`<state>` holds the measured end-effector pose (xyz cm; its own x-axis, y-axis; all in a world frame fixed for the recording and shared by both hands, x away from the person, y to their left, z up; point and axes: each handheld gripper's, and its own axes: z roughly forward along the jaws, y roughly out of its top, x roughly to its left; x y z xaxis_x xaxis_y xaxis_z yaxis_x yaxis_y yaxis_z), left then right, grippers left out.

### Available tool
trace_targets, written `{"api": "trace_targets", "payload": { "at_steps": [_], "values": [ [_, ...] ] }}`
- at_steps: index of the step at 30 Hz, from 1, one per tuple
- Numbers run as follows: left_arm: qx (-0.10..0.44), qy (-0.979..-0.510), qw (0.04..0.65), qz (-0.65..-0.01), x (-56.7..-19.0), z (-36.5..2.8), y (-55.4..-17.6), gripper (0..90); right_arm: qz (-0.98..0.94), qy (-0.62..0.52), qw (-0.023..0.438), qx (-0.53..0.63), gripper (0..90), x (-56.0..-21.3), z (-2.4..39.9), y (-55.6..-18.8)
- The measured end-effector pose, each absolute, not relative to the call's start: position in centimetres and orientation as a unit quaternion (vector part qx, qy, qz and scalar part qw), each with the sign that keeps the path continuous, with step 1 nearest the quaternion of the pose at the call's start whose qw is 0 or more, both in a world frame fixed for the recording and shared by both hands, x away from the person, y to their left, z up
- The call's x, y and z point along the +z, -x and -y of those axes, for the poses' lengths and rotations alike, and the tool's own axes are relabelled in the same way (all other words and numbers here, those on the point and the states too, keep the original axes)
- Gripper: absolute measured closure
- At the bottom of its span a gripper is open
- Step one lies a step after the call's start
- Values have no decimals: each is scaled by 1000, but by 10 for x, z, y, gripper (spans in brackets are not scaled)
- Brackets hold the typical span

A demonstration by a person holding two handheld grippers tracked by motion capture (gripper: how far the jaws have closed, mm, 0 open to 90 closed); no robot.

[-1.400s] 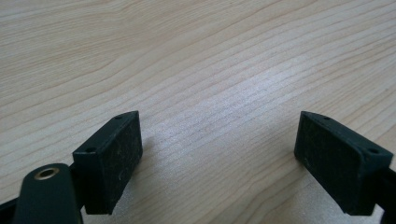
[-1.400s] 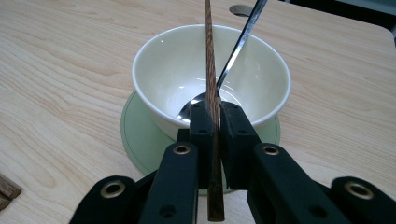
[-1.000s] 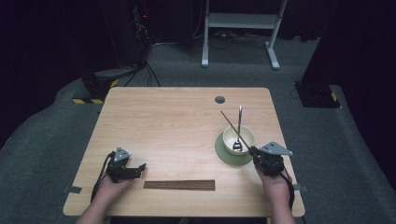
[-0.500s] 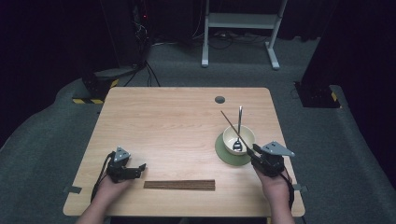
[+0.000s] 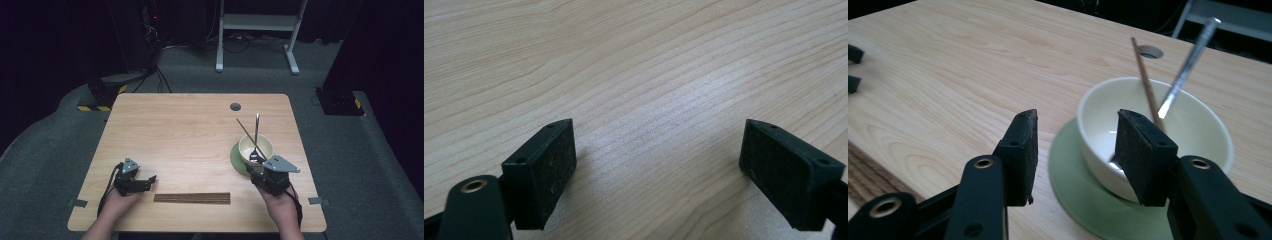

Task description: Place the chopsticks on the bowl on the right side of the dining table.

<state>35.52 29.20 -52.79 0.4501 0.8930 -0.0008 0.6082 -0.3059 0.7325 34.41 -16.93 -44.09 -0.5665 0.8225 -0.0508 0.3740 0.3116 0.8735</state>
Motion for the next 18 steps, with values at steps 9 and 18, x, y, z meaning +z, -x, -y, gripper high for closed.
{"api": "trace_targets", "payload": {
  "at_steps": [9,18],
  "values": [
    [209,-781,340,-481,-528,-292,-355,152,-803,-343,220,436,537,-458,130,-335],
    [209,-781,340,-481,-528,-292,-355,151,-830,-321,174,422,599,-484,110,-332]
  ]
}}
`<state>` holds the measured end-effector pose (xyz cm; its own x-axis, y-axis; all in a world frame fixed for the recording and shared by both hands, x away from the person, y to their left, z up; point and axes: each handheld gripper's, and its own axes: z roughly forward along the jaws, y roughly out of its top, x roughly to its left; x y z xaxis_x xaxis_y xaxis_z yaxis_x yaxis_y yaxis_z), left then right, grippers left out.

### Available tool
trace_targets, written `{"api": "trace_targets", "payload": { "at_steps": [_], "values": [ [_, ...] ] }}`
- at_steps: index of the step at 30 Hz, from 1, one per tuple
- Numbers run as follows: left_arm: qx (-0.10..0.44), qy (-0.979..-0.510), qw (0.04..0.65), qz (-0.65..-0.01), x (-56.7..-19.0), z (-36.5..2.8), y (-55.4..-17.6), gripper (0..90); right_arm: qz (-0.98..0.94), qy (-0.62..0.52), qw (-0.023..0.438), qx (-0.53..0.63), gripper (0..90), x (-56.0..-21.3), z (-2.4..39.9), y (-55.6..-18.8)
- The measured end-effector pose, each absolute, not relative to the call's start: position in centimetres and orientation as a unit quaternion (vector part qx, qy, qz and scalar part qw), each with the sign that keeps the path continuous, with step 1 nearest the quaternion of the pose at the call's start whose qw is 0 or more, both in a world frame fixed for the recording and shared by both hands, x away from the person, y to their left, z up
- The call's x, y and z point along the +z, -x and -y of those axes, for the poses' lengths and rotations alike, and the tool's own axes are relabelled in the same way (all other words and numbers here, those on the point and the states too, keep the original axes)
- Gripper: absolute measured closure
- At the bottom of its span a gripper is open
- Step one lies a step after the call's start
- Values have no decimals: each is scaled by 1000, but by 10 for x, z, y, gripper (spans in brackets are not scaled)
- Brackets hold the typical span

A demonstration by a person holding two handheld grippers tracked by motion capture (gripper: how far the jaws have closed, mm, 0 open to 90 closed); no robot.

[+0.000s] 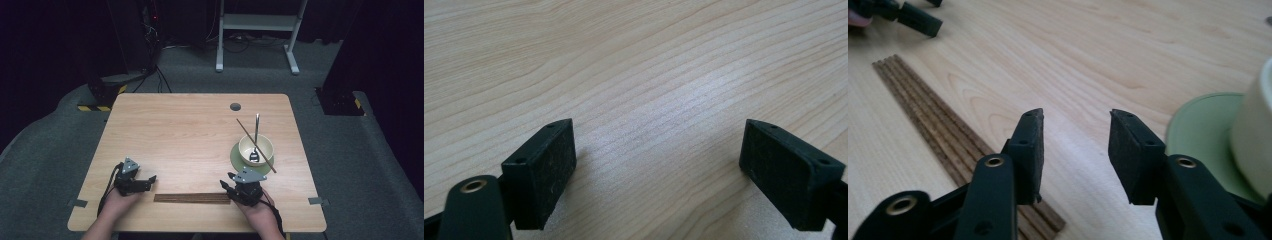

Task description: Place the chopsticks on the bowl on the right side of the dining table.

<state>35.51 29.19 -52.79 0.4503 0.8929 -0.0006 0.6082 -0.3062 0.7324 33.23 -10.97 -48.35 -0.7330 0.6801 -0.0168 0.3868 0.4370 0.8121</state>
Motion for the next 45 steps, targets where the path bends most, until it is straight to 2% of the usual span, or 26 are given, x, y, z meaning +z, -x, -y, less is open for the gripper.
{"api": "trace_targets", "payload": {
  "at_steps": [1,4,14,23,36,45],
  "values": [
    [209,-781,340,-481,-528,-292,-355,151,-831,-321,170,421,635,-485,108,-332],
    [209,-781,340,-481,-528,-292,-355,151,-838,-317,158,415,660,-489,104,-331],
    [209,-781,340,-480,-528,-292,-355,151,-861,-294,135,391,722,-503,86,-328],
    [208,-782,341,-479,-528,-292,-355,150,-870,-297,121,376,770,-508,86,-331],
    [208,-783,341,-477,-528,-292,-355,150,-878,-294,109,361,793,-511,85,-332],
    [208,-783,341,-477,-528,-292,-355,150,-870,-316,120,359,790,-512,89,-338]
  ]
}}
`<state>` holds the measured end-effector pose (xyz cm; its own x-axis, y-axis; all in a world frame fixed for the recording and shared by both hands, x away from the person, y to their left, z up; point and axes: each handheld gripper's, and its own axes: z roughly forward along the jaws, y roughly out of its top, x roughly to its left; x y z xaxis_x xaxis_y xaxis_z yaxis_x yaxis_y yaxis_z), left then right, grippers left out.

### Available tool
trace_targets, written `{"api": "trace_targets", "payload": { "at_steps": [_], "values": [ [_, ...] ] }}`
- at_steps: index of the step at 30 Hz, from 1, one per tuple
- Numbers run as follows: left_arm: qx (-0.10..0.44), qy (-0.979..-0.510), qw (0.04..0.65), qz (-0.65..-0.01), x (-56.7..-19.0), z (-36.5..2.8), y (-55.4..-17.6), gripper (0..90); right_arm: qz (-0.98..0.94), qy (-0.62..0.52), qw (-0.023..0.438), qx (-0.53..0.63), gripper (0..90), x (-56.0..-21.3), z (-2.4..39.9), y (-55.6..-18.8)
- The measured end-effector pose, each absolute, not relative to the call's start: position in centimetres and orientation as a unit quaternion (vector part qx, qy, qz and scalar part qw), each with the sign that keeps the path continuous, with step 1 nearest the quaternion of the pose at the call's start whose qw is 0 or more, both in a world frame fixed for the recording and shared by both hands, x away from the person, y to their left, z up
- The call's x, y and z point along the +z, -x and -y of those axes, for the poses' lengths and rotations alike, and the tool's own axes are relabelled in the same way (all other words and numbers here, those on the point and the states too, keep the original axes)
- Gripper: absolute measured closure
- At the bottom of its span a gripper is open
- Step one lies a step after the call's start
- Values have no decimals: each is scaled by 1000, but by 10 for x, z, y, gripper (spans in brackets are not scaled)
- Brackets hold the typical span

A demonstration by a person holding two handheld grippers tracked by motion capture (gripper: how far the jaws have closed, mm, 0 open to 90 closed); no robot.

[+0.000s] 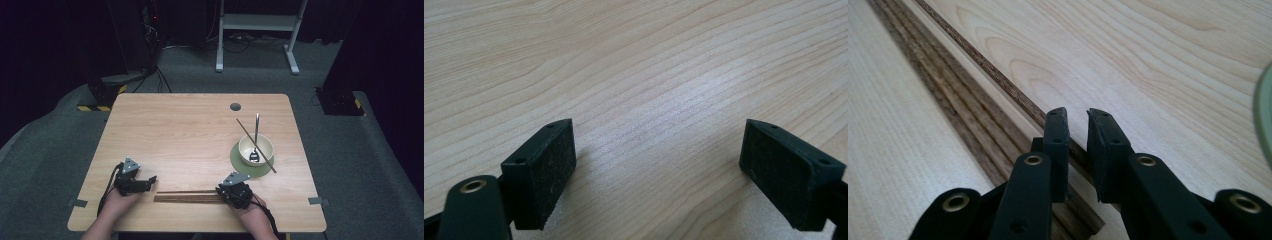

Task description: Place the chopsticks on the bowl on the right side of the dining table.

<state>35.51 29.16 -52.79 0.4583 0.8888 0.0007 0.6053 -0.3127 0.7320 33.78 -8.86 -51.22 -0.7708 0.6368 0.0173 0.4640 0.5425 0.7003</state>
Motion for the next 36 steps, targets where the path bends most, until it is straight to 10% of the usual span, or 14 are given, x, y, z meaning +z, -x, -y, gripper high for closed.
{"api": "trace_targets", "payload": {
  "at_steps": [23,36],
  "values": [
    [207,-784,340,-476,-528,-291,-355,149,-844,-373,142,358,700,-518,111,-351],
    [208,-784,341,-476,-528,-291,-355,148,-861,-337,156,348,799,-518,107,-346]
  ]
}}
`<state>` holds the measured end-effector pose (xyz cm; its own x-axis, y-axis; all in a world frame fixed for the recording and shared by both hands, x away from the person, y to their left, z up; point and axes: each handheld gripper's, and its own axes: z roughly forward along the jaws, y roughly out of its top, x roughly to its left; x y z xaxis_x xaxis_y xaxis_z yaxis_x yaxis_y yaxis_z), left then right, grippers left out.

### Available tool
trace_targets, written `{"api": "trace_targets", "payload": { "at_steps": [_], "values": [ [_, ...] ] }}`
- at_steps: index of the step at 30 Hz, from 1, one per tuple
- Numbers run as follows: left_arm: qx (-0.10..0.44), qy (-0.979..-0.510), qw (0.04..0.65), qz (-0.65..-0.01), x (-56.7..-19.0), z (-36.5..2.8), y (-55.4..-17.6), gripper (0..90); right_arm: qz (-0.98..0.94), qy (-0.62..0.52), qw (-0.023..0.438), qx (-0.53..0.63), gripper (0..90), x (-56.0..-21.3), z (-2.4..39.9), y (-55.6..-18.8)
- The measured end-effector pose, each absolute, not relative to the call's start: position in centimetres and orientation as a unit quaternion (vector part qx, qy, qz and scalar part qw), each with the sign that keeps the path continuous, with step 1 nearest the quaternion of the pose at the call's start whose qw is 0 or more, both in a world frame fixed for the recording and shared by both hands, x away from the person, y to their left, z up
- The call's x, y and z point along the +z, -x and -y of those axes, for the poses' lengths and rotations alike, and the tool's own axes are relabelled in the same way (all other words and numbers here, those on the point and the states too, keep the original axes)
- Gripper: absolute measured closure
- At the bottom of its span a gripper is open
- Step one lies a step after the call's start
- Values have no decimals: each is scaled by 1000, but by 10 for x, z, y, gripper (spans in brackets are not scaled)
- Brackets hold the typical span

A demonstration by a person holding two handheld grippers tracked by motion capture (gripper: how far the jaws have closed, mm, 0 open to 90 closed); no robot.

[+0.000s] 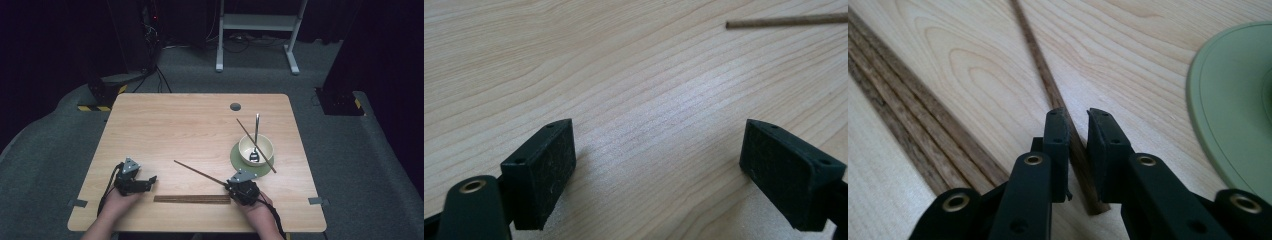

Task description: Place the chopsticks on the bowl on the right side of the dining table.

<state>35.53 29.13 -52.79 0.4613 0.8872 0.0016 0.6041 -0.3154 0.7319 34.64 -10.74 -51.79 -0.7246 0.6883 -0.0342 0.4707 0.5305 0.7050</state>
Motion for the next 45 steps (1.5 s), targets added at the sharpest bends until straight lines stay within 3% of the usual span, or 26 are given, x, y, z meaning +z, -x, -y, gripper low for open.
{"api": "trace_targets", "payload": {
  "at_steps": [11,35,45],
  "values": [
    [208,-784,341,-476,-528,-291,-355,148,-867,-323,165,343,827,-518,106,-343],
    [207,-785,341,-475,-528,-291,-355,148,-861,-321,151,366,767,-521,105,-346],
    [207,-785,341,-474,-528,-291,-355,149,-865,-316,155,359,835,-520,103,-346]
  ]
}}
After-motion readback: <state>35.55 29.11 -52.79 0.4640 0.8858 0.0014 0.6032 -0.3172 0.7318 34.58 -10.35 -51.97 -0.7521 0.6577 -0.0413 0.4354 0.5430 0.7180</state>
